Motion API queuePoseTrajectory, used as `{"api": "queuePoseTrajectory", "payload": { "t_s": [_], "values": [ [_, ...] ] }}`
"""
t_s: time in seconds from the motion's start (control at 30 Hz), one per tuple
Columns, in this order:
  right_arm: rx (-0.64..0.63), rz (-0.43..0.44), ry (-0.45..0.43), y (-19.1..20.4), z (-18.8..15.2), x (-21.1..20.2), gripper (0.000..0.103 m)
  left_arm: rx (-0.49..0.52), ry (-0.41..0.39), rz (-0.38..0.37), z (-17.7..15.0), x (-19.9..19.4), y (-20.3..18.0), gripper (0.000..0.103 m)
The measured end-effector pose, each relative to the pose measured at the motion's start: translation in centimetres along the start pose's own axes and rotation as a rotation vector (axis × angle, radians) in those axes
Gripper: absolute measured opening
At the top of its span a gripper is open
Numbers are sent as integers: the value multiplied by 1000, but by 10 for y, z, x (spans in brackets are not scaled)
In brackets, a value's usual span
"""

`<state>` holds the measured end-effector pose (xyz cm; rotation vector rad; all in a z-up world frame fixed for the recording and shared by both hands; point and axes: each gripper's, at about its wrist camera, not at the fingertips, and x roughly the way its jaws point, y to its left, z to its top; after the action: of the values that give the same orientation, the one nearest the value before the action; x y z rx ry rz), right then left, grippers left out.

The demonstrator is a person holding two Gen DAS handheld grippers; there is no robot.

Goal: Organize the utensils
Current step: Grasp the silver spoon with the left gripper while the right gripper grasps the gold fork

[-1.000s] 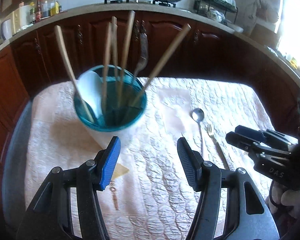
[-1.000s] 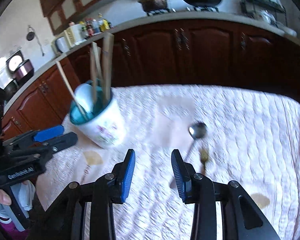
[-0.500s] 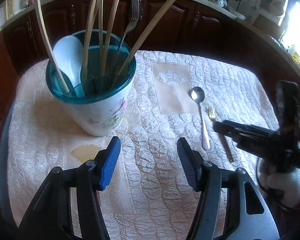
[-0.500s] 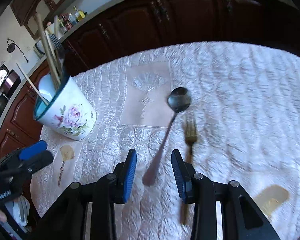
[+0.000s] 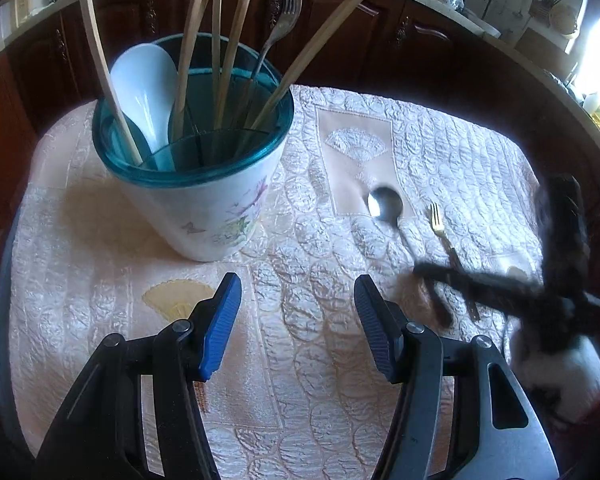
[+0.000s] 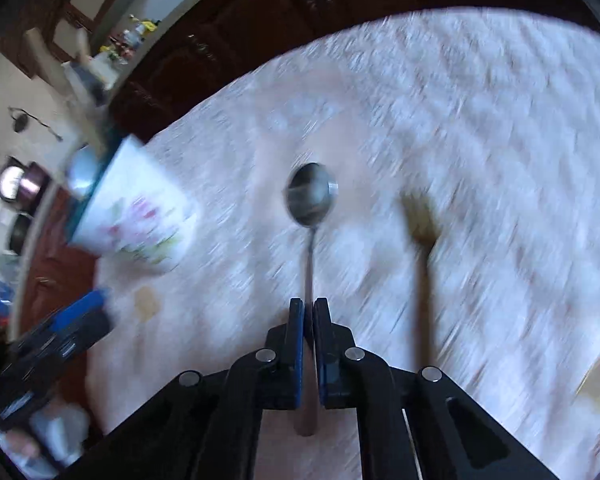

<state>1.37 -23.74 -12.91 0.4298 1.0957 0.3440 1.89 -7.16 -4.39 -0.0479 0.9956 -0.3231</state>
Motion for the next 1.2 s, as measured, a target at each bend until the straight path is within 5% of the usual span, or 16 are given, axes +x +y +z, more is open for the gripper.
{"api": "queuePoseTrajectory", "payload": {
  "t_s": [0.2,0.33,0.43,0.57,0.87,1.2],
  "values": [
    [9,115,121,26,-64,4,5,15,33,8,-7,11,0,58],
    [-18,147,167,42,-77,0,6,21,51,14,-12,16,0,58],
    [-72,103,159,49,-78,-3,17,21,55,12,-14,16,1,58],
    [-87,37,83,37,-55,-23,21,21,52,-5,-15,16,2,58],
    [-178,-154,-43,-14,10,-38,23,34,109,-179,-15,30,3,58],
    [-174,-30,-34,-67,56,-33,23,173,194,-289,-8,54,-25,58]
  ]
}}
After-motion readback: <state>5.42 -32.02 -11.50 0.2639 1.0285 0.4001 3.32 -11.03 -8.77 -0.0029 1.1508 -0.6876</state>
